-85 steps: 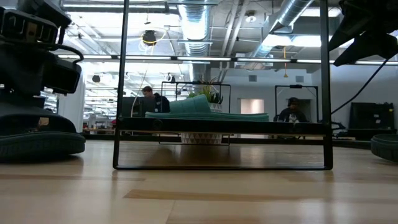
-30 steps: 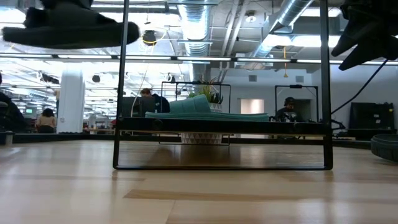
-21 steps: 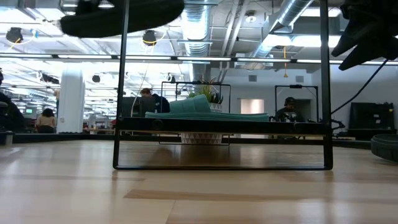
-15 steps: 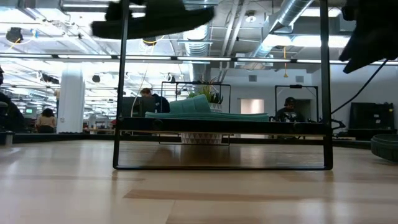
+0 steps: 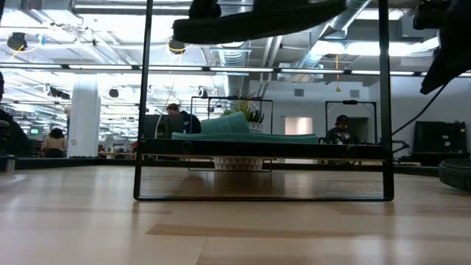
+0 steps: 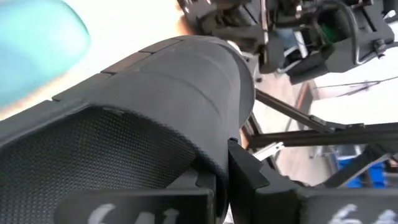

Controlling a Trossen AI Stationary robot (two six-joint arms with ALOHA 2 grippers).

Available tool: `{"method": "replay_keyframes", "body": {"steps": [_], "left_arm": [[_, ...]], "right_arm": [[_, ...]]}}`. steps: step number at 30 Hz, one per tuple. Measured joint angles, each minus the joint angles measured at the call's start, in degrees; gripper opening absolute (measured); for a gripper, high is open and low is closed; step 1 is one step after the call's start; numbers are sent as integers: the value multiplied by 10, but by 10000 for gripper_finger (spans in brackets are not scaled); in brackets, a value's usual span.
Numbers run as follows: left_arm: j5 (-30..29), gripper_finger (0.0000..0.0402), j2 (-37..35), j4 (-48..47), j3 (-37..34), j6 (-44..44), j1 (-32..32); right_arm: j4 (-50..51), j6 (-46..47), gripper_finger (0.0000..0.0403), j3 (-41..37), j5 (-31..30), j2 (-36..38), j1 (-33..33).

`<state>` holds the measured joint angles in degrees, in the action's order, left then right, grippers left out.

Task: Pick and place slides into the shelf
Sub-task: Put the left black slides on the shelf

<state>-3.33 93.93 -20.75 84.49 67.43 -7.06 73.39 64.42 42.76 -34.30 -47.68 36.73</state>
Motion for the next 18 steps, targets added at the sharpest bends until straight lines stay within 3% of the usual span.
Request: {"method": "replay_keyframes", "body": {"steps": [9,18], "left_arm": [[19,0,29,13,-1,58,-3],[18,0,29,33,-45,89,2]], "right_arm": [[1,1,256,0,-1,0,41],[4,21,256,0,-5,0,66]]}}
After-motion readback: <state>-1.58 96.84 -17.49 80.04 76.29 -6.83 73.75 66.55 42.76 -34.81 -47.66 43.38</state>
